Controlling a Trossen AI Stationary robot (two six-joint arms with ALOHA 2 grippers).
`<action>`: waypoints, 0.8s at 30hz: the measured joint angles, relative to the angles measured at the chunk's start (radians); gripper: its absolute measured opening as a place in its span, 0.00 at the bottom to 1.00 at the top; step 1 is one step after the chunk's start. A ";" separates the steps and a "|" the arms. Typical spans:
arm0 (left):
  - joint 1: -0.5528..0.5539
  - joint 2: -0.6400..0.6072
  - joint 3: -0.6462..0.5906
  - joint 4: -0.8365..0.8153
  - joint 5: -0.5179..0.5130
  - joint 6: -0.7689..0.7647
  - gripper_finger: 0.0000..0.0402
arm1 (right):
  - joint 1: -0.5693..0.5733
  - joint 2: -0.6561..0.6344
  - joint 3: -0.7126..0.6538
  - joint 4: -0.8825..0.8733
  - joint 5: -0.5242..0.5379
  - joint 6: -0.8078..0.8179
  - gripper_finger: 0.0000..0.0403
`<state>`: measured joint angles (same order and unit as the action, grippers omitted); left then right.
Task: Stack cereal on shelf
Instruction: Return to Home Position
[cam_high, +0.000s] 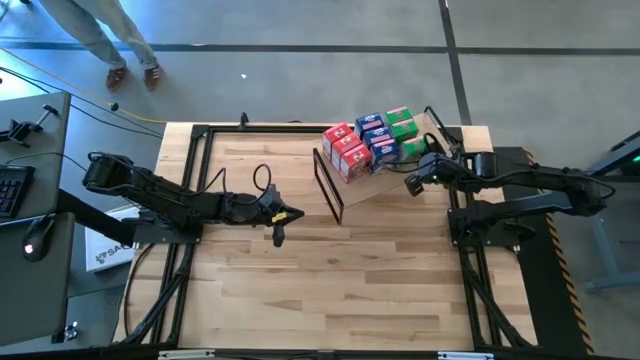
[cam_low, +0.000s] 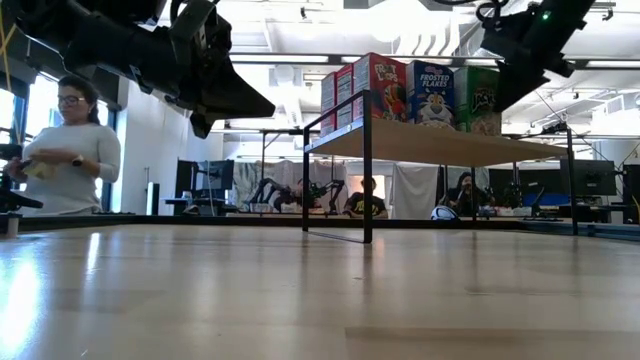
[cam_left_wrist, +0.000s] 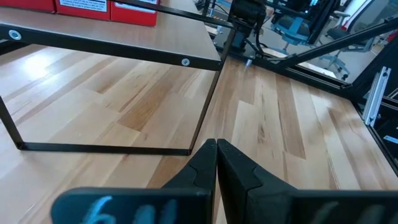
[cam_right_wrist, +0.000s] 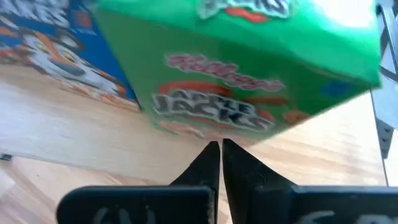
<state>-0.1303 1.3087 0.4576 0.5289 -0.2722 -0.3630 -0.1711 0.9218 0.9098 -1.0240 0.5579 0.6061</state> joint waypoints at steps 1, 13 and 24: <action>0.000 0.000 0.000 0.000 0.000 0.000 0.01 | 0.000 0.001 0.000 -0.015 -0.002 0.010 0.01; 0.000 0.000 0.000 0.012 0.000 -0.002 0.01 | -0.013 0.061 -0.007 -0.201 0.089 0.167 0.01; 0.000 0.000 0.000 0.017 0.000 -0.002 0.01 | -0.014 0.114 -0.008 -0.058 0.096 0.074 0.01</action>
<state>-0.1303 1.3087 0.4580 0.5457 -0.2722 -0.3653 -0.1856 1.0355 0.9020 -1.0820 0.6540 0.6802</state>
